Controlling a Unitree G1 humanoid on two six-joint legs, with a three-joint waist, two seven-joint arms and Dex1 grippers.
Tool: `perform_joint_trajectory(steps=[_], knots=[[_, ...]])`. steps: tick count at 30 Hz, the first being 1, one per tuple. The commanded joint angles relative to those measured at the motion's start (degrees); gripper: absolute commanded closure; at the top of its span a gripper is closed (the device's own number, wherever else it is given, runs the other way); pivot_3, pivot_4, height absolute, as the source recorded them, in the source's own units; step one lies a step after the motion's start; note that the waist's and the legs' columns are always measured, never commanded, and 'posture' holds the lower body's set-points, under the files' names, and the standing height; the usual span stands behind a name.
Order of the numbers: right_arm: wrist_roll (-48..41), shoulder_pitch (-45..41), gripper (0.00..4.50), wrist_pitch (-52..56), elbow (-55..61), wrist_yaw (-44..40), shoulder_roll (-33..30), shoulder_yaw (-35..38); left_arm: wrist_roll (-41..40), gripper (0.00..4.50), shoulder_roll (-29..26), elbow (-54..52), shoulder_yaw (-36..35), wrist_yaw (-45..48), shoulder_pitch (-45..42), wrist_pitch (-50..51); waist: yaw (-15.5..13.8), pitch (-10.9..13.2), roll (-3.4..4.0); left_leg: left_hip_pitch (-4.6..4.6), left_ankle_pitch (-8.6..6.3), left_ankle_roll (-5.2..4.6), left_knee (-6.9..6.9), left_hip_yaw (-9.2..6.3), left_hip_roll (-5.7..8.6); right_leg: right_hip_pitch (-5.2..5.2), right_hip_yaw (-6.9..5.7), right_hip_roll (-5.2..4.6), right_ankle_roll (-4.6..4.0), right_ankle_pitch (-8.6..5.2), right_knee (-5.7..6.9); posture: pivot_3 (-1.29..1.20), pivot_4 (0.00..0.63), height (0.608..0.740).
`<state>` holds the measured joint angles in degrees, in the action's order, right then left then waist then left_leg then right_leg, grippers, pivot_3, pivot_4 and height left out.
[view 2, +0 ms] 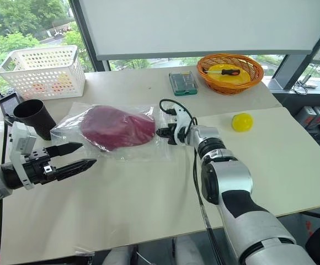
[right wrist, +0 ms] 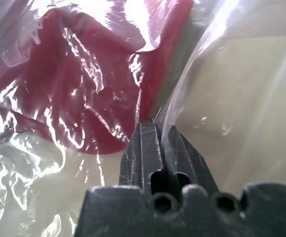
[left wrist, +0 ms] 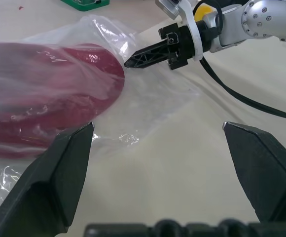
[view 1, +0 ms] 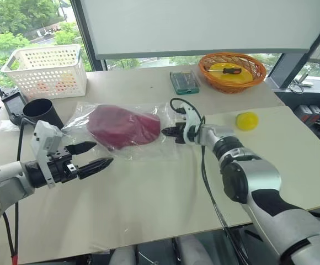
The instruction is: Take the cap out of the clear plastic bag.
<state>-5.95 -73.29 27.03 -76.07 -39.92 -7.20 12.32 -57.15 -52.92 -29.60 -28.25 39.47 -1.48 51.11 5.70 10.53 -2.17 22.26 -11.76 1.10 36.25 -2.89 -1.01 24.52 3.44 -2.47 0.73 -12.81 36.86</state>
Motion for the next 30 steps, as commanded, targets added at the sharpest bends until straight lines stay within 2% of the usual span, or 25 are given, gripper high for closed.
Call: perform_joint_trajectory(steps=[1,6,13,16,19,25,30], knots=[[-3.0,-1.4,4.49,0.8,1.1,0.3,0.8,2.6,0.4,0.00,0.1,-0.4,-0.5,0.4,-0.7,-1.5,0.0,0.0,0.00,0.00,0.00,0.00,0.00,0.00,0.00,0.00,0.00,0.00,0.00,0.00,0.00,0.00,0.150,0.736],[-4.8,-1.0,4.49,1.7,1.3,1.8,1.1,4.5,0.8,0.00,0.3,-0.7,-0.4,0.5,-0.8,-1.4,-0.1,0.0,0.00,0.01,0.00,0.00,0.00,0.00,0.01,0.00,0.00,-0.01,0.00,0.00,-0.01,0.00,0.150,0.736],[-10.3,-0.6,4.49,1.8,2.6,11.9,-0.5,10.9,1.3,0.00,0.4,-0.4,0.6,0.6,-1.4,-1.3,-0.2,0.0,0.00,0.02,0.00,0.00,0.00,-0.01,0.01,-0.01,-0.01,-0.01,0.00,0.00,-0.02,0.00,0.150,0.736],[-12.5,0.4,4.49,7.1,6.7,12.5,0.8,11.4,1.5,0.00,0.2,-0.2,1.2,0.9,-2.1,-1.2,-0.1,0.0,0.00,0.03,0.00,0.00,0.00,0.00,0.01,-0.01,-0.01,-0.01,0.00,0.00,-0.03,0.00,0.150,0.736],[-15.5,4.9,4.49,18.1,19.3,12.6,4.6,9.3,1.7,0.00,-0.2,0.5,1.6,1.2,-2.9,-1.1,-0.1,0.0,0.00,0.01,0.00,0.00,-0.01,-0.01,-0.01,-0.01,-0.01,0.01,0.00,0.00,-0.01,0.00,0.150,0.736],[-23.9,21.3,4.49,43.5,58.9,18.6,15.0,0.8,2.3,0.00,-1.0,1.7,1.6,2.3,-3.9,-0.8,-0.4,0.0,0.05,0.13,0.00,0.00,-0.02,-0.07,-0.03,0.15,-0.04,0.01,0.02,-0.01,0.13,0.00,0.150,0.736],[-26.8,26.3,4.49,49.7,68.2,22.1,21.5,-6.0,2.7,0.00,-1.4,2.0,1.6,2.9,-4.5,-0.7,-0.8,0.0,0.05,0.58,0.01,0.01,0.17,-0.07,0.03,0.62,-0.03,-0.05,0.04,0.02,0.27,0.00,0.150,0.736]])
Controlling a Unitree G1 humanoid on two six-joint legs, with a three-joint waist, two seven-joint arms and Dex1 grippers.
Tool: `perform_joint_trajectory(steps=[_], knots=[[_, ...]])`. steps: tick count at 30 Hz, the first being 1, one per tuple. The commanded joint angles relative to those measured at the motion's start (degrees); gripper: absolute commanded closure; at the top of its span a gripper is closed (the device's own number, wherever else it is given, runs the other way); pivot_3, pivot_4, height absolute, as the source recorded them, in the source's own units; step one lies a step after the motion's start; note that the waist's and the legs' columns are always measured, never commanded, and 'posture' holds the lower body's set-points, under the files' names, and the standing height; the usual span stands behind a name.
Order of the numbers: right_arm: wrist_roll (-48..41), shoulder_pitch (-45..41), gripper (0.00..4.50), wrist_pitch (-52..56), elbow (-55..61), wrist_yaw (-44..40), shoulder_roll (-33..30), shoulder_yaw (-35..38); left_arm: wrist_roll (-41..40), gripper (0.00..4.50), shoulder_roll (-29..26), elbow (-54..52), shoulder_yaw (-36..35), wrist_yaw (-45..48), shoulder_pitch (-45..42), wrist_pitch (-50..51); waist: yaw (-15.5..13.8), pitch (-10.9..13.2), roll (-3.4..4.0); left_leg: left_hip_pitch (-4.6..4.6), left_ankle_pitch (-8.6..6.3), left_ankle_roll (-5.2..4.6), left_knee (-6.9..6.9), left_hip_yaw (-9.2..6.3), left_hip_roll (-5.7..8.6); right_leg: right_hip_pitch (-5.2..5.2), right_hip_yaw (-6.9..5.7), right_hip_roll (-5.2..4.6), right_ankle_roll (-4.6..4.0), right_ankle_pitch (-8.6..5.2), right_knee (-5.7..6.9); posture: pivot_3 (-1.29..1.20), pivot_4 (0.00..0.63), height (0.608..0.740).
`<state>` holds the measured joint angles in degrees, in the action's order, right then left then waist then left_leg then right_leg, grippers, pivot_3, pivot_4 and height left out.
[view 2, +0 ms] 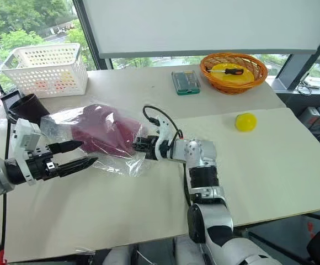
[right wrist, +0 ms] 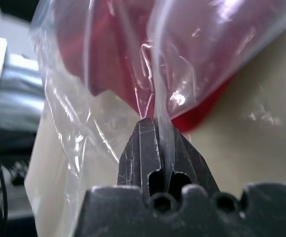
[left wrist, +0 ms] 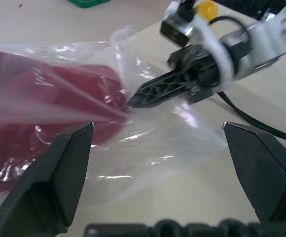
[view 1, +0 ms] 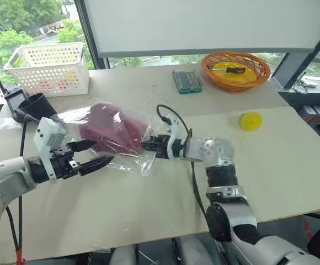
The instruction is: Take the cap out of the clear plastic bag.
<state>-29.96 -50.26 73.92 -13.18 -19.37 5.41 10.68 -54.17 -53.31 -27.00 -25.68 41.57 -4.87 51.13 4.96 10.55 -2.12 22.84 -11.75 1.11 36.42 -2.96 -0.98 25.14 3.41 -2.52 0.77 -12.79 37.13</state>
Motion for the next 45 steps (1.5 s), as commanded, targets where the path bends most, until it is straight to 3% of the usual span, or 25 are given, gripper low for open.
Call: perform_joint_trajectory(steps=[1,7,13,16,21,26,29,33,43,45], knots=[[-3.1,3.5,4.49,2.8,5.6,2.1,9.8,-5.2,-0.2,0.00,-1.0,-0.6,-0.9,0.8,-1.2,-0.7,-0.1,0.0,0.00,-0.02,0.00,0.00,0.00,0.01,-0.01,-0.01,0.00,0.02,0.01,0.00,0.00,0.00,0.150,0.736],[-4.4,2.3,4.49,-0.8,2.8,3.7,11.7,-10.9,-0.5,0.00,-0.8,-1.3,-1.1,0.6,-0.9,-0.2,0.0,0.0,-0.01,-0.01,0.00,0.00,0.00,0.04,-0.03,0.01,0.01,0.05,0.01,-0.01,-0.03,0.00,0.150,0.736],[-5.6,3.0,4.49,-1.6,1.1,5.7,9.7,-10.8,-0.9,0.00,-0.5,-1.7,-1.7,0.3,-0.2,0.1,-0.1,0.0,-0.01,0.01,0.00,0.00,0.00,0.03,-0.03,0.02,0.01,0.04,0.00,0.00,-0.03,0.00,0.150,0.736],[-6.4,3.8,3.77,-1.5,1.6,6.6,9.7,-11.0,-0.8,0.00,-0.3,-1.8,-1.4,0.2,-0.1,-0.1,-0.1,0.0,-0.01,0.00,0.00,0.00,-0.01,0.03,-0.04,0.02,0.00,0.05,0.00,0.00,-0.03,0.00,0.150,0.736],[-9.4,5.0,2.07,-1.0,4.2,7.6,10.6,-11.3,-0.6,0.00,-0.1,-1.5,-0.5,0.0,-0.6,-0.3,-0.1,0.0,-0.02,0.01,0.00,0.00,0.00,0.03,-0.04,0.02,0.00,0.05,0.01,0.00,-0.03,0.00,0.150,0.736],[-13.4,4.6,0.42,2.4,9.9,3.6,4.8,-13.6,-0.7,0.00,0.1,-1.4,-0.1,0.0,-0.9,-0.3,-0.1,0.0,-0.01,0.01,0.00,0.00,0.00,0.03,-0.05,0.02,0.00,0.05,0.01,0.00,-0.03,0.00,0.150,0.736],[-15.1,4.4,0.42,5.4,16.3,-2.8,-6.2,-16.2,-0.4,0.00,0.2,-1.1,0.2,0.1,-1.2,-0.6,-0.3,0.0,-0.01,0.02,0.00,-0.01,-0.01,0.02,-0.05,0.01,-0.01,0.05,0.01,-0.01,-0.05,0.00,0.150,0.736],[-15.6,4.8,0.42,6.6,20.6,-8.8,-16.2,-19.1,0.0,0.00,0.4,-0.7,0.6,0.4,-1.6,-0.9,-1.3,0.0,-0.02,0.03,0.00,-0.01,0.08,0.03,-0.01,-0.02,-0.01,0.01,0.11,-0.04,-0.08,0.00,0.150,0.736],[-13.0,4.9,0.42,3.7,25.5,-16.4,-28.9,-24.5,0.6,0.00,0.5,-0.5,0.3,0.7,-1.6,-1.3,-1.0,0.0,-0.03,0.04,-0.01,-0.01,0.10,0.11,-0.06,0.01,0.06,0.08,0.44,-0.24,-0.05,0.00,0.150,0.736],[-9.2,4.7,0.42,-3.8,29.4,-22.2,-36.3,-27.0,0.4,0.00,0.1,-1.1,-1.0,1.7,-0.4,-1.5,-1.1,0.0,-0.02,0.06,-0.01,-0.01,0.13,0.11,-0.02,0.01,0.07,0.03,0.46,-0.23,-0.07,0.00,0.150,0.736]])
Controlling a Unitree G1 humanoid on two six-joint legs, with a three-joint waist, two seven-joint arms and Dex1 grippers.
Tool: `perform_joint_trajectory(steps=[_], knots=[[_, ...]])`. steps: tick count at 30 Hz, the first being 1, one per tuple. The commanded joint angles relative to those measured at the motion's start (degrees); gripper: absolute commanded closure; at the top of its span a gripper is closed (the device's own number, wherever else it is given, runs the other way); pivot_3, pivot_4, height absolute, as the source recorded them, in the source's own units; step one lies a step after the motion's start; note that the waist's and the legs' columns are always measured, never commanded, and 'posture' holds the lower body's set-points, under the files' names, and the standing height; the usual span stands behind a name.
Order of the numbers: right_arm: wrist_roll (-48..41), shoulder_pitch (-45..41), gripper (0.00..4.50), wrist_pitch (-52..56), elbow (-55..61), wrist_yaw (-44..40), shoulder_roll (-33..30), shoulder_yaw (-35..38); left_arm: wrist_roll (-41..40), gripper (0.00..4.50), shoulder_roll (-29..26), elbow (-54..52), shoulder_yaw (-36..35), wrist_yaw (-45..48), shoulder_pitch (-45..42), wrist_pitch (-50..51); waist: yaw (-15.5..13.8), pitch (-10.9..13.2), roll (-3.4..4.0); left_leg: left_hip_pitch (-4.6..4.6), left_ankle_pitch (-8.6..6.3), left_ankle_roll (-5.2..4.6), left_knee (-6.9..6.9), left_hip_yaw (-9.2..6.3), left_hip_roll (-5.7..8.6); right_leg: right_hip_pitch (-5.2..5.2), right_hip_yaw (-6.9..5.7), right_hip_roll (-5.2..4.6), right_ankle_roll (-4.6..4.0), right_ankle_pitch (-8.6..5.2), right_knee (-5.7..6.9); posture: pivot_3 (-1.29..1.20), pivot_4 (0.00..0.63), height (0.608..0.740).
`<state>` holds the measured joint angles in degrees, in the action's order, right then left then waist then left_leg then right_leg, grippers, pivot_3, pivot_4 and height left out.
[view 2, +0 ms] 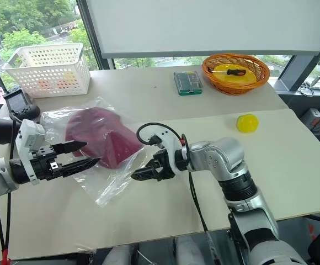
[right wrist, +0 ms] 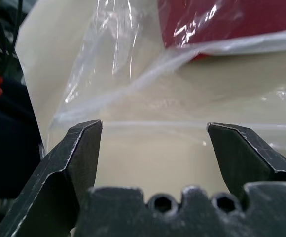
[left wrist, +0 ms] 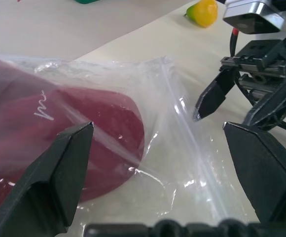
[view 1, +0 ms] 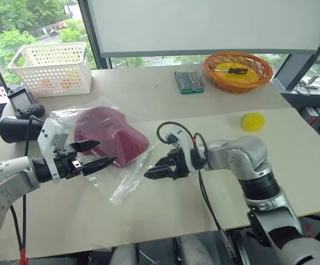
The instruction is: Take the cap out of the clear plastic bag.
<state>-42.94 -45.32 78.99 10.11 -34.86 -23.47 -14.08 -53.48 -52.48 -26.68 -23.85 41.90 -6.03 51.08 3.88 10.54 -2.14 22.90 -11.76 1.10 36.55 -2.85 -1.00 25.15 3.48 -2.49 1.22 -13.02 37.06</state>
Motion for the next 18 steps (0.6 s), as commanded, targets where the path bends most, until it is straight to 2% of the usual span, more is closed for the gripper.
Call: perform_joint_trajectory(steps=[1,4,7,9,13,18], knots=[[6.5,-0.8,0.42,-14.1,7.5,-9.8,-11.0,-3.2,-0.4,0.00,-0.9,-1.8,-3.8,2.0,1.8,-1.6,-0.3,0.0,0.02,0.02,0.00,0.00,0.02,0.01,0.01,0.00,0.00,-0.02,0.01,0.00,-0.01,0.00,0.150,0.736],[13.4,-2.6,0.42,-28.4,7.3,-15.0,-15.9,-4.0,-1.8,0.00,0.1,-3.7,-8.8,2.9,6.0,-1.7,-0.3,0.0,0.00,0.05,0.00,0.00,0.03,0.02,0.02,0.01,-0.01,-0.04,0.08,-0.03,-0.08,0.00,0.150,0.736],[19.0,-4.0,0.42,-38.1,4.4,-15.7,-16.0,-3.9,-1.8,0.00,2.8,-6.1,-13.9,1.6,11.1,-2.7,0.4,0.0,-0.01,-0.04,-0.03,-0.03,0.03,0.12,-0.07,0.03,0.07,0.04,0.08,-0.03,-0.04,0.00,0.150,0.736],[26.9,-5.0,0.42,-49.2,2.2,-16.0,-16.1,-6.7,-1.5,0.00,4.8,-9.7,-17.7,1.8,16.9,-3.3,0.5,0.0,0.00,-0.08,-0.03,-0.03,0.02,0.13,-0.10,0.03,0.11,0.07,0.06,-0.02,0.00,0.00,0.150,0.736],[38.4,-4.7,0.42,-66.1,-1.4,-15.6,-13.5,-12.1,-4.6,0.00,7.2,-14.6,-22.1,1.3,24.6,-2.4,-0.2,0.0,-0.02,-0.07,-0.03,-0.03,0.03,0.17,-0.07,0.02,0.12,0.01,0.05,-0.02,-0.03,0.00,0.150,0.736],[51.5,-5.1,0.42,-86.2,-9.1,-13.1,-9.9,-17.6,-8.3,0.00,8.5,-17.5,-23.9,-2.1,27.7,-2.7,-0.2,0.0,-0.05,-0.07,-0.02,-0.02,0.05,0.16,-0.05,-0.01,0.13,-0.03,0.01,0.01,-0.02,0.00,0.150,0.736]])
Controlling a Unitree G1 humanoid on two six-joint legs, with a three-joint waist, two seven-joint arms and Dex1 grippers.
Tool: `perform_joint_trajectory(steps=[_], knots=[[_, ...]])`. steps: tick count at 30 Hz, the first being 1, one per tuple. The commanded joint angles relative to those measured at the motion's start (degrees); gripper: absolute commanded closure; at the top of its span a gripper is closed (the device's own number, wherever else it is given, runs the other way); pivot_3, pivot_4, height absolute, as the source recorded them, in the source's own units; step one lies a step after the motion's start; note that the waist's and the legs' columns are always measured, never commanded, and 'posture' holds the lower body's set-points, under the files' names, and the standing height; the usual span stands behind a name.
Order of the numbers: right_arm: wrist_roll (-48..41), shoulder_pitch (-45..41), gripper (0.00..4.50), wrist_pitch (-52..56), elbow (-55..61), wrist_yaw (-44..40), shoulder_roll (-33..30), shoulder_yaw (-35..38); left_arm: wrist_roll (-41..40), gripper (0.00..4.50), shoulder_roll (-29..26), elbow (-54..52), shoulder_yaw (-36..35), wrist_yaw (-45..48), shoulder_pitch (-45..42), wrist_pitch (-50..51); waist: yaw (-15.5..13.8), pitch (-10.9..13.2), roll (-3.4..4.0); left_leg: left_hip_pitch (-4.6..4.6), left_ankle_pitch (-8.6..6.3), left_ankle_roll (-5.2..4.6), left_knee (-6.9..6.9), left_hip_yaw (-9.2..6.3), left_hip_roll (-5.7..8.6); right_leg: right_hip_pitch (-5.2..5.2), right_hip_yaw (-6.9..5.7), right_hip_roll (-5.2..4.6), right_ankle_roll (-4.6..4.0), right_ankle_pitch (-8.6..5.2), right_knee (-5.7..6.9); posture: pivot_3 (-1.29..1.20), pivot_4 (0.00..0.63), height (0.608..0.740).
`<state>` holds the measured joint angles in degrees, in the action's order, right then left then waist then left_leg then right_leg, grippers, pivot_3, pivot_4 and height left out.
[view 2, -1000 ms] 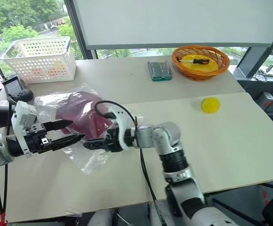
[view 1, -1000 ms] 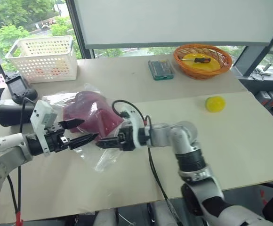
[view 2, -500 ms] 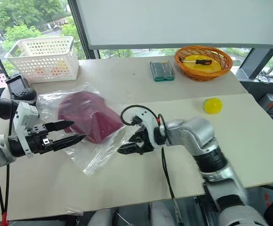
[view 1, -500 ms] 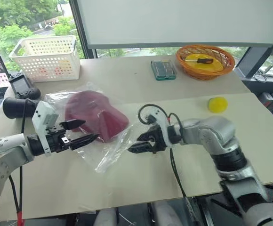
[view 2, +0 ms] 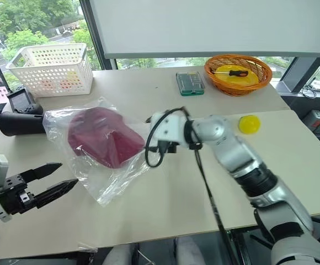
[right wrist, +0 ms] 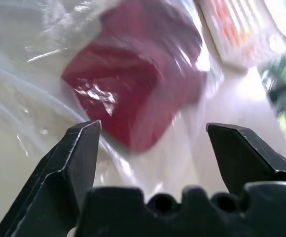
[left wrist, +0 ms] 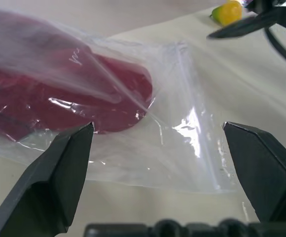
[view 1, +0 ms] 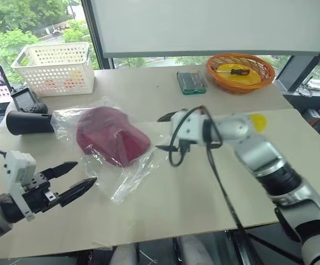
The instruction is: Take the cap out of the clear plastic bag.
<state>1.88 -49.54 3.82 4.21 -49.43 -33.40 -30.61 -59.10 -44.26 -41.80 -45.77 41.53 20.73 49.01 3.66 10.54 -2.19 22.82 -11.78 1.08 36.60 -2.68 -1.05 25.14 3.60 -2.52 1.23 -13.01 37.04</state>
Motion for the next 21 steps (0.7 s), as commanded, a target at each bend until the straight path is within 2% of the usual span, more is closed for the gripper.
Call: perform_joint_trajectory(steps=[1,2,8,11,15,21], knots=[[10.7,-1.3,0.42,-15.1,-6.1,3.9,0.6,-2.4,-3.5,0.00,0.4,-2.7,-2.2,-2.3,1.3,-0.7,0.0,0.0,0.00,0.00,0.00,0.00,0.00,0.00,0.00,0.00,0.00,0.00,-0.06,0.04,0.00,0.00,0.150,0.736],[14.5,-1.7,0.42,-19.8,-8.9,5.4,0.9,-4.1,-3.8,0.00,0.4,-3.1,-2.2,-2.8,1.7,-0.8,0.0,0.0,0.00,0.00,0.00,0.00,0.00,0.00,0.00,0.00,0.00,0.00,-0.39,0.23,0.00,0.00,0.150,0.736],[24.2,-3.5,0.42,-30.4,-20.3,12.5,4.5,-4.6,-5.4,0.00,-0.9,-3.0,-1.9,-4.5,2.1,-1.4,0.3,0.0,-0.01,-0.08,0.01,0.01,0.00,0.00,0.00,-0.03,0.00,0.03,-0.47,0.27,0.05,0.00,0.150,0.736],[28.5,-4.8,0.42,-33.4,-25.3,16.1,6.9,-5.2,-5.7,0.00,-1.5,-2.5,-1.3,-5.2,1.5,-1.5,0.3,0.0,-0.01,-0.12,0.02,0.02,0.00,0.00,0.02,-0.07,0.02,0.03,-0.48,0.28,0.06,0.00,0.150,0.736],[34.7,-7.4,0.42,-34.9,-33.2,24.7,13.8,-6.4,-6.0,0.00,-2.3,-2.2,-0.3,-6.3,0.2,-1.4,0.5,0.0,-0.03,-0.22,0.02,0.02,0.00,0.00,0.00,-0.12,0.03,0.07,-0.51,0.29,0.08,0.00,0.150,0.736],[37.9,-9.1,0.42,-38.8,-40.5,28.1,17.7,-8.4,-7.6,0.00,-3.6,-2.0,0.3,-8.5,-1.6,-0.9,0.2,0.0,-0.04,-0.23,0.02,0.03,0.00,-0.04,0.02,-0.16,0.04,0.04,-0.53,0.31,0.08,0.00,0.150,0.736]])
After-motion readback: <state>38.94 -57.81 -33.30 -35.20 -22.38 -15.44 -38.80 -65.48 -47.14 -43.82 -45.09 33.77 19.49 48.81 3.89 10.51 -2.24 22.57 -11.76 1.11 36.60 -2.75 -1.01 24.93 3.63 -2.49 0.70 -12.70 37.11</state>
